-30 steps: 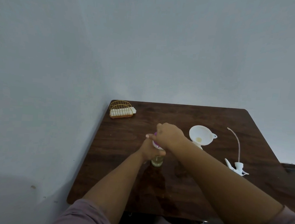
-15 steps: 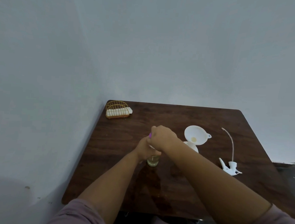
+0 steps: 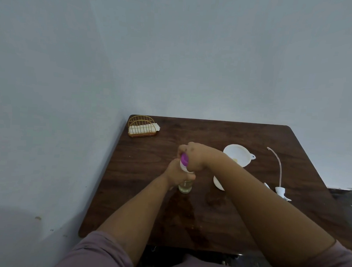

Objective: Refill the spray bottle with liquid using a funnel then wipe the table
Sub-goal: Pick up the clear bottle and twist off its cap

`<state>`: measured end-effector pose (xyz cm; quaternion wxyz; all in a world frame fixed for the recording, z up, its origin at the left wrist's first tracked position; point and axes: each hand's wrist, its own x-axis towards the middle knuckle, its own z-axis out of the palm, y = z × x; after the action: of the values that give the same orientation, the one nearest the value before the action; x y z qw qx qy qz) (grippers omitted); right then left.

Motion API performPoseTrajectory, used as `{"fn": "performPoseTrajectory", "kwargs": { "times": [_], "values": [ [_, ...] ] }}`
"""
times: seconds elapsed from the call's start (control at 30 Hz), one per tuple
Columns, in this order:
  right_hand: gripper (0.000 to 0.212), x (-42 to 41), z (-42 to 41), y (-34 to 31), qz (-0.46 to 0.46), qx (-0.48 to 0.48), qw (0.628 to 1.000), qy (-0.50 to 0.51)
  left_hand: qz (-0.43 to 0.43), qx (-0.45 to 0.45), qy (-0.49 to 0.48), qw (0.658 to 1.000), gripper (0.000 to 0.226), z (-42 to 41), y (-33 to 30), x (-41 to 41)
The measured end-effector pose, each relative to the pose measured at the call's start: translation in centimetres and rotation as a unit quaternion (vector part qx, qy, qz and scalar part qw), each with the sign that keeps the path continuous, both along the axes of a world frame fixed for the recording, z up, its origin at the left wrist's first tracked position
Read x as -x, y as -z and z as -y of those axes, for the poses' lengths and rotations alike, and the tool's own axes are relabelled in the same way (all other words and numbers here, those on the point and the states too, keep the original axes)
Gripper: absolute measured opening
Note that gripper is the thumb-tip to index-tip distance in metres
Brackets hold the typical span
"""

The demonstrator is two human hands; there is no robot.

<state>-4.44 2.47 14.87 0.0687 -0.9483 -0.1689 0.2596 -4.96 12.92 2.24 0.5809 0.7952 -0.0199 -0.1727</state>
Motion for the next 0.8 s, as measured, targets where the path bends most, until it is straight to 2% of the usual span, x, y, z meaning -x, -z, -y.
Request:
{"fn": "performPoseTrajectory", "kwargs": {
  "times": [0.1, 0.23, 0.33, 0.43, 0.63, 0.8],
  "values": [
    [0.058, 0.1, 0.3, 0.3, 0.016, -0.047, 0.999, 0.009, 0.006, 0.001, 0.014, 1.000, 0.039, 0.0, -0.2, 0.0],
    [0.050, 0.2, -0.2, 2.1, 0.072, -0.022, 0.995, 0.061, 0.005, 0.007, 0.008, 1.000, 0.043, -0.1, -0.2, 0.1],
    [0.040, 0.0, -0.2, 1.9, 0.065, -0.001, 0.998, 0.013, -0.006, 0.007, 0.006, 1.000, 0.039, -0.1, -0.4, 0.2],
    [0.055, -0.1, 0.1, 1.1, 0.028, 0.003, 0.998, -0.048, -0.014, 0.021, 0.008, 1.000, 0.038, 0.0, -0.6, 0.2],
    [0.050, 0.0, 0.7, 1.9, 0.069, -0.063, 0.994, -0.060, -0.017, 0.035, 0.004, 0.999, 0.048, 0.1, -0.6, 0.4],
    [0.060, -0.4, 1.3, 2.1, 0.074, -0.065, 0.992, -0.075, -0.036, 0.029, 0.006, 0.999, 0.051, 0.0, -0.6, 0.2]
  ]
}}
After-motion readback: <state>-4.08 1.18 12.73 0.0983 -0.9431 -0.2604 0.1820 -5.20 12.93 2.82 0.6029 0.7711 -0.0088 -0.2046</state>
